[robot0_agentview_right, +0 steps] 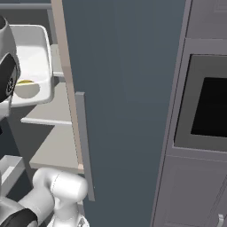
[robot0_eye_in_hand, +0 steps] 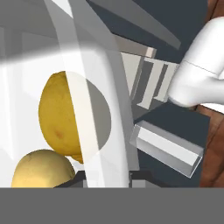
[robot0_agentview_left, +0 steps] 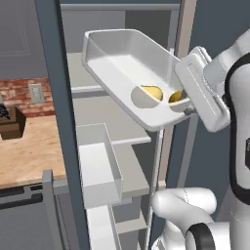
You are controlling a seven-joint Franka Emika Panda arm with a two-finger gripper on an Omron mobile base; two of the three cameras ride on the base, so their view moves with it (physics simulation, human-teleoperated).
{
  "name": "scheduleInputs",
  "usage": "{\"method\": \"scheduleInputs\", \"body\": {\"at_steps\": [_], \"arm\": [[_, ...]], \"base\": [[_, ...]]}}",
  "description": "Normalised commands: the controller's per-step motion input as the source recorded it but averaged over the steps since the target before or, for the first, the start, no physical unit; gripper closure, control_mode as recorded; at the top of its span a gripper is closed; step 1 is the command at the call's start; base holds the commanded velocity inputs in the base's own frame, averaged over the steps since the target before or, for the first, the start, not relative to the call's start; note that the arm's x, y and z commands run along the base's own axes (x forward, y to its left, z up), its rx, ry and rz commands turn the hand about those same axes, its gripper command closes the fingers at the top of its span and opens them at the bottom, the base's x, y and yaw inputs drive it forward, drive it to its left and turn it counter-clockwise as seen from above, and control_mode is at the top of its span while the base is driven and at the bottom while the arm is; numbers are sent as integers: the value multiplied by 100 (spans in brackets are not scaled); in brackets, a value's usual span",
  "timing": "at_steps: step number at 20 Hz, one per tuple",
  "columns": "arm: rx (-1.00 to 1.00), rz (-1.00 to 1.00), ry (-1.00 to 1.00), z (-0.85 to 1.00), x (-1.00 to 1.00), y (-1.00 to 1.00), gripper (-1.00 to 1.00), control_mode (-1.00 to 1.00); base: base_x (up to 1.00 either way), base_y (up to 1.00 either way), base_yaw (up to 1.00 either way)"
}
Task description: Take the lemon and potato out of the freezer and place them in the tupperware container on the counter. Then put the tupperware containing the vegetables back in the freezer.
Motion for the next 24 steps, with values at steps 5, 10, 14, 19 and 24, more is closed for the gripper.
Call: {"method": "scheduleInputs", "body": {"at_steps": [5, 10, 14, 19, 24], "arm": [[0, -15, 9, 5, 42, 43, 100, -100], [0, -8, 13, 15, 57, 25, 100, -100], [0, -6, 8, 11, 54, 37, 100, -100], [0, -7, 2, 5, 48, 37, 100, -100], [0, -4, 0, 3, 48, 25, 100, -100]], "base": [[0, 0, 0], [0, 0, 0], [0, 0, 0], [0, 0, 0], [0, 0, 0]]}}
